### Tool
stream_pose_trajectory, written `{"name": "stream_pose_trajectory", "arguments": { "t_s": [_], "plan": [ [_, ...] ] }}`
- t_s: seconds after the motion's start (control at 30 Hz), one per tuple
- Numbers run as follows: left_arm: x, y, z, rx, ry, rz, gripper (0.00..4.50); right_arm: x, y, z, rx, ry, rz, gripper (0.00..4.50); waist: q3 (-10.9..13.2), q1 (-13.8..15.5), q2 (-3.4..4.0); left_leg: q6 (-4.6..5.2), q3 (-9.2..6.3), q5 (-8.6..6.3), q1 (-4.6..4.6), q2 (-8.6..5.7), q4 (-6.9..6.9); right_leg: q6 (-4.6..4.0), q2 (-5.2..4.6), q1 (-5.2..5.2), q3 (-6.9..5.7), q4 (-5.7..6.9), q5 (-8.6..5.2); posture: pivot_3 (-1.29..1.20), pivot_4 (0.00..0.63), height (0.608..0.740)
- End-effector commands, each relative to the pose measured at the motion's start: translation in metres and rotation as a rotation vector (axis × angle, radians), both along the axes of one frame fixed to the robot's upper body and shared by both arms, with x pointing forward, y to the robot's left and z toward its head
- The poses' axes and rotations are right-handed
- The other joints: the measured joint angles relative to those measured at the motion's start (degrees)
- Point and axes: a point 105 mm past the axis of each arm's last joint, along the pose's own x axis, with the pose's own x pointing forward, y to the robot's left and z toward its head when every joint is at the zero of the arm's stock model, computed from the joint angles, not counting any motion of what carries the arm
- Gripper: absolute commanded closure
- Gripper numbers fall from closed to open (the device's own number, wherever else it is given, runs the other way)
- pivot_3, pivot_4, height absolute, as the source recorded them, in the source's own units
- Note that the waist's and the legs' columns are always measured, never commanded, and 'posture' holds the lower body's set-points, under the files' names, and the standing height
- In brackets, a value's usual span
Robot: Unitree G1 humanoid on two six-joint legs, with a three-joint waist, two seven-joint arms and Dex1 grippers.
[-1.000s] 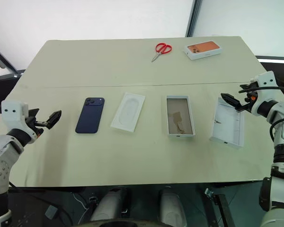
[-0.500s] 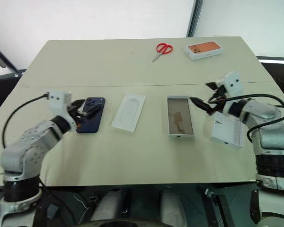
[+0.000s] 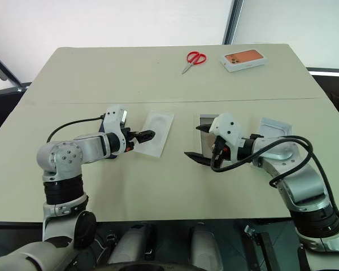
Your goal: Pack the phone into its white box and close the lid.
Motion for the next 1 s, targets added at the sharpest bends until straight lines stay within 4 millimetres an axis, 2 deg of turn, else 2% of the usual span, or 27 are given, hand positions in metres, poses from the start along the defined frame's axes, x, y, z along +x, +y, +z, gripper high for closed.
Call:
{"name": "stream_pose_trajectory", "arguments": {
  "t_s": [0.03,0.13,0.23,0.47,0.5,0.8,0.93,1.0],
  "plan": [
    [0.002,0.003,0.004,0.002,0.019,0.009,0.05,-0.001,0.004,0.008,0.003,-0.058,0.014,0.00,0.0,0.0,0.00,-0.18,0.00,0.11,0.00,0.00,0.00,0.00,0.00,0.00,0.00,0.00,0.00,0.00,0.150,0.697],
    [0.002,0.000,0.004,-0.014,0.033,-0.004,0.05,0.000,0.004,0.008,0.002,-0.062,0.008,0.00,0.0,0.0,0.00,-0.22,0.00,0.12,0.00,0.00,-0.01,0.00,0.00,0.00,0.00,0.00,0.00,0.00,0.150,0.697],
    [0.003,0.000,0.006,-0.030,0.041,-0.009,0.86,0.001,0.003,0.007,0.002,-0.068,-0.002,0.00,0.0,0.0,0.00,-0.23,0.00,0.13,0.00,0.00,-0.01,0.00,0.00,0.00,0.00,0.00,0.00,0.00,0.150,0.697],
    [0.006,0.000,0.017,-0.106,0.020,0.001,4.25,0.001,0.006,0.003,0.006,-0.070,-0.009,0.00,0.0,0.0,-0.01,-0.24,0.00,0.13,0.00,0.00,-0.01,0.00,0.00,0.00,0.00,0.00,0.00,0.00,0.150,0.697],
    [0.006,0.000,0.020,-0.121,0.011,0.001,4.39,0.001,0.006,0.002,0.006,-0.070,-0.011,0.00,0.0,0.0,-0.02,-0.24,0.00,0.14,0.00,0.00,-0.01,0.00,0.00,0.00,0.00,0.00,0.00,0.00,0.150,0.697],
    [0.007,0.010,0.047,-0.337,-0.062,0.032,4.39,0.009,-0.008,-0.002,-0.081,-0.089,-0.069,0.00,0.0,0.0,-0.02,-0.25,0.00,0.14,0.00,0.01,-0.02,0.00,0.00,-0.02,0.00,0.00,0.00,0.00,0.150,0.697],
    [0.004,-0.006,0.059,-0.452,-0.081,-0.021,4.39,0.012,-0.026,-0.001,-0.140,-0.084,-0.094,0.00,0.1,0.5,-0.17,-0.25,0.01,0.14,-0.01,-0.02,0.00,0.00,-0.02,0.02,-0.01,-0.03,0.00,0.00,0.150,0.697],
    [0.000,-0.034,0.067,-0.500,-0.081,-0.098,4.39,0.011,-0.039,-0.001,-0.176,-0.064,-0.097,0.00,0.1,1.1,-0.23,-0.25,0.02,0.14,-0.01,-0.02,0.01,0.01,-0.03,0.02,-0.01,-0.04,0.01,0.00,0.150,0.697]
  ]
}}
